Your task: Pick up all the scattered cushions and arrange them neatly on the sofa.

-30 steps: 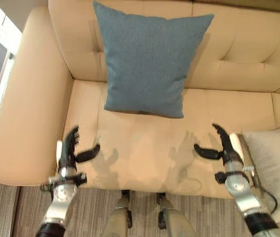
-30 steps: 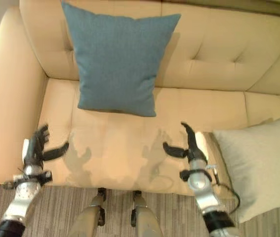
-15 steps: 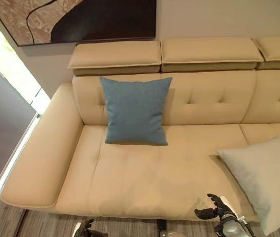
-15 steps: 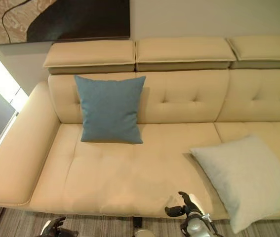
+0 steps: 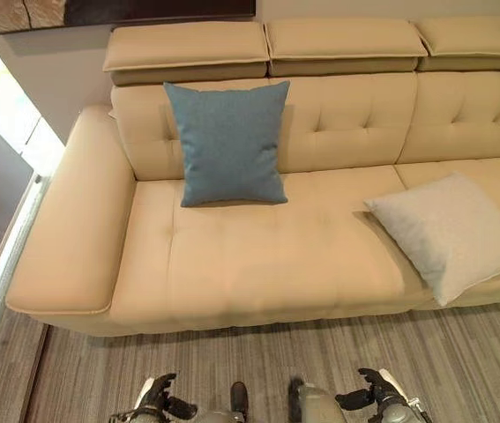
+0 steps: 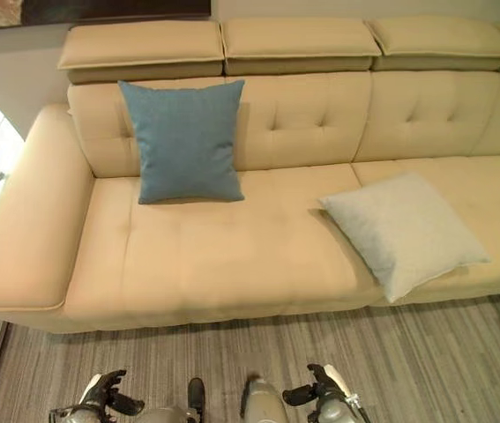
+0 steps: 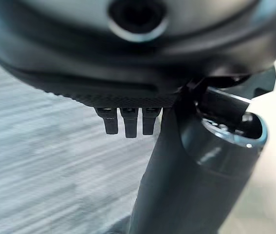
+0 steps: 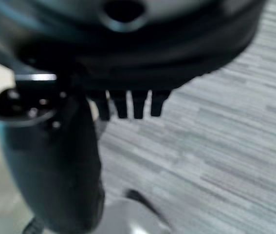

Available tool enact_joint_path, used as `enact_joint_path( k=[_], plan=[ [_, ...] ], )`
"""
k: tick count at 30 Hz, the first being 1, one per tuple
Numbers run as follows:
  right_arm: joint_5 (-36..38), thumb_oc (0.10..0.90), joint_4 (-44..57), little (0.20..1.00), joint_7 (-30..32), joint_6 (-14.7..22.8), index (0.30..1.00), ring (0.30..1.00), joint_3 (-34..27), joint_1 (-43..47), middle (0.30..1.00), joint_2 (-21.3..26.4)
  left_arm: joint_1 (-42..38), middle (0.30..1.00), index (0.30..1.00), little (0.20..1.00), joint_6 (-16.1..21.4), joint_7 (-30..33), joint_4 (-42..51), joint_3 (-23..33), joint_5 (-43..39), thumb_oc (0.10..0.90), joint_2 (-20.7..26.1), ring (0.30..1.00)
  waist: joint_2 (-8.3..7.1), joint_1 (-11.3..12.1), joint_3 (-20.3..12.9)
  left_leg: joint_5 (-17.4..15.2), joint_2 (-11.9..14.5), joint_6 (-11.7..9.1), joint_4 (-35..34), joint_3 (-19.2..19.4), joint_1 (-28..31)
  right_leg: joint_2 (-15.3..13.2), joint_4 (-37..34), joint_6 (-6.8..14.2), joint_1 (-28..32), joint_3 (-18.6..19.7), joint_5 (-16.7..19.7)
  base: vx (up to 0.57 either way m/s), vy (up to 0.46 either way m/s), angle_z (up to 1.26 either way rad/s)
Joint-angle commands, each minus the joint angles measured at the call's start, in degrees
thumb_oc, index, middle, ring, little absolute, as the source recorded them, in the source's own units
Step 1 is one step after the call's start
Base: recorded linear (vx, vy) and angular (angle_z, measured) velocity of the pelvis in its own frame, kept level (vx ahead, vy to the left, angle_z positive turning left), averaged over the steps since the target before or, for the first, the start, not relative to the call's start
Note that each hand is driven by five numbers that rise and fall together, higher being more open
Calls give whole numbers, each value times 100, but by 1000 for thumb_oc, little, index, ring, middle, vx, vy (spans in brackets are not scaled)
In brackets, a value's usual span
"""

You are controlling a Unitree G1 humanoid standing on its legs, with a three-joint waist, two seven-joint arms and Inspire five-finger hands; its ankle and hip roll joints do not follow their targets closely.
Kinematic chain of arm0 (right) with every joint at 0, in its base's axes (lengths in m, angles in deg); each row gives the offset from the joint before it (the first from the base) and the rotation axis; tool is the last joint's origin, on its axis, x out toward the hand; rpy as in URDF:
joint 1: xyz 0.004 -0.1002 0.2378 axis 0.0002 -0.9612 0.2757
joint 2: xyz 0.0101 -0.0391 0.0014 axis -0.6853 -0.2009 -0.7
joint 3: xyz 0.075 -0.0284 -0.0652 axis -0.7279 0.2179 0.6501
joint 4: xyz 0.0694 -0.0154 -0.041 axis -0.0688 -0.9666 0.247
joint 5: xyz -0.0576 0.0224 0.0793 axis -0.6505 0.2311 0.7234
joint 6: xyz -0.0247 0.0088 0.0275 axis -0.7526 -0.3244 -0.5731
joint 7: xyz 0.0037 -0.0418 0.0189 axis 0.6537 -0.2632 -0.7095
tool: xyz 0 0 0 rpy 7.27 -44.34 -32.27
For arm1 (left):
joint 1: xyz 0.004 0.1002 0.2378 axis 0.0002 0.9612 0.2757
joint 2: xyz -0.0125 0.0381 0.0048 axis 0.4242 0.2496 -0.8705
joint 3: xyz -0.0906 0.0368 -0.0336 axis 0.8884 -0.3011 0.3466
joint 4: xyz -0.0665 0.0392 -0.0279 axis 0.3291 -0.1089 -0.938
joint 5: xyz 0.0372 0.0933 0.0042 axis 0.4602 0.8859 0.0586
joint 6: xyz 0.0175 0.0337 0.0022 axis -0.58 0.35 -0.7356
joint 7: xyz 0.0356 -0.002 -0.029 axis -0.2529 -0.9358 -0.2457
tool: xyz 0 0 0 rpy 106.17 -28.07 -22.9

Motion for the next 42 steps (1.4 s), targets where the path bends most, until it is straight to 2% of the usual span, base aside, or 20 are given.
enact_joint_path(
  k=[1, 5, 7, 13, 14, 15, 16, 18, 22, 26, 30, 31, 32, 34, 35, 36, 39, 42],
  plan=[
    [82, 800, 219, 900, 190, 89, 900, 900, -133, 86, 900, 235, 26, 900, 900, 900, 98, 69, 85, 68, 118, 800, 107, 900, -343, 33, -420, -703, -182, -549, 127, -293, -76, 222, -1806, -251, 221, -50, 596, -34, -195, -59],
    [195, 800, 177, 900, 197, 88, 900, 900, -128, 55, 900, 250, 22, 900, 900, 900, 71, 66, 35, 29, 145, 800, 22, 900, -332, -65, -484, -665, -61, -646, 125, -195, -68, 424, -2288, -325, 312, 175, 689, -8, -177, -20],
    [229, 800, 162, 900, 207, 79, 900, 900, -148, 49, 900, 253, -3, 900, 900, 900, 49, 57, 28, -16, 183, 800, 11, 900, -329, -101, -467, -678, -35, -671, 171, -177, -58, 449, -2316, -350, 336, 198, 683, -10, -124, 2],
    [357, 800, -7, 900, 245, 57, 900, 900, -252, -42, 900, 259, -124, 900, 900, 900, 15, 23, 137, -147, 159, 800, -81, 900, -364, -209, -341, -945, 46, -759, 953, -170, -159, 532, -2300, -522, 430, 296, 626, -16, -79, -8],
    [384, 800, -42, 900, 265, 45, 900, 900, -259, -39, 900, 262, -136, 900, 900, 900, 17, 30, 150, -159, 137, 800, -95, 900, -372, -199, -311, -964, 29, -761, 1098, -237, -207, 546, -2299, -540, 436, 336, 626, -32, 10, -28],
    [457, 800, -68, 900, 287, 32, 900, 900, -274, -40, 900, 271, -160, 900, 900, 900, 41, 45, 174, -223, 49, 800, -147, 900, -383, -132, -217, -963, -85, -802, 1212, -605, -314, 572, -2340, -551, 460, 467, 663, -36, 18, -27],
    [457, 800, -68, 900, 287, 31, 900, 900, -274, -39, 900, 270, -162, 900, 900, 900, 41, 45, 173, -223, 48, 800, -146, 900, -388, -140, -231, -944, -91, -801, 1198, -610, -329, 566, -2344, -550, 443, 462, 670, -28, 26, -54],
    [509, 800, -64, 900, 337, 65, 900, 900, -287, -32, 900, 278, -208, 900, 900, 900, 46, 95, 186, -266, -77, 800, -195, 900, -389, -98, -254, -819, -282, -827, 938, -1098, -500, 588, -2451, -488, 421, 622, 788, 18, 42, -51],
    [510, 800, -117, 900, 308, 40, 900, 900, -341, -64, 900, 283, -215, 900, 900, 900, 12, 62, 85, -288, 1, 800, -213, 900, -368, -149, -360, -783, -250, -783, 651, -1080, -414, 629, -2582, -426, 415, 795, 820, 62, 79, -29],
    [470, 800, -273, 900, 298, -32, 900, 900, -340, -147, 900, 164, -178, 900, 900, 900, -15, 33, 4, -298, 154, 800, -162, 900, -368, -178, -461, -733, -202, -656, 322, -837, -165, 599, -2435, -314, 315, 940, 865, 81, 138, -57],
    [506, 800, -267, 900, 311, -80, 900, 900, -343, -68, 900, 84, -221, 900, 900, 900, -6, 71, 51, -248, 114, 800, -69, 900, -325, -94, -364, -725, -105, -580, 167, -597, -38, 546, -1892, -226, 29, 705, 819, -9, 64, -83],
    [465, 800, -266, 900, 309, -93, 900, 900, -317, -49, 900, 60, -211, 900, 900, 900, -10, 76, 43, -219, 115, 800, -25, 900, -307, 9, -347, -741, -12, -582, 62, -390, 83, 304, -1818, -195, -48, 94, 854, 65, -36, -108],
    [419, 800, -271, 900, 313, -92, 900, 900, -295, -71, 900, 47, -190, 900, 900, 900, -13, 60, 40, -212, 138, 800, -8, 900, -295, 41, -340, -748, 31, -594, 20, -300, 165, 159, -1889, -223, 13, -297, 853, 96, -62, -141],
    [331, 800, -257, 900, 323, -128, 900, 900, -263, -47, 900, 36, -180, 900, 900, 900, -19, 43, 48, -192, 142, 800, 22, 900, -275, 92, -310, -765, 110, -613, 31, -140, 237, -4, -1894, -262, -42, -855, 903, 113, -92, -84],
    [292, 800, -265, 900, 335, -142, 900, 900, -259, -47, 900, 41, -158, 900, 900, 900, -16, 36, 40, -183, 150, 800, 29, 900, -228, 107, -297, -868, 184, -635, 33, -125, 320, -46, -1777, -214, -82, -1004, 826, 91, -117, -35],
    [269, 800, -269, 900, 344, -150, 900, 900, -256, -50, 900, 44, -139, 900, 900, 900, -18, 34, 23, -193, 188, 800, 18, 900, -228, 94, -254, -818, 199, -622, 54, -13, 325, -109, -1720, -257, -153, -1117, 900, 119, -129, -50],
    [285, 800, -296, 900, 331, -134, 900, 900, -254, -115, 900, 16, -117, 900, 900, 900, -16, 18, -48, -237, 313, 800, -16, 900, -301, 11, -295, -936, 196, -683, 178, 62, 415, 0, -1985, -297, 31, -947, 856, 141, -173, -37],
    [305, 800, -329, 900, 342, -128, 900, 900, -228, -154, 900, 39, -185, 900, 900, 900, -23, -11, -10, -352, 324, 800, -86, 900, -342, -60, -291, -1138, 285, -791, 691, 53, 347, 132, -2087, -418, 141, -804, 756, 165, -233, -20]
  ],
)
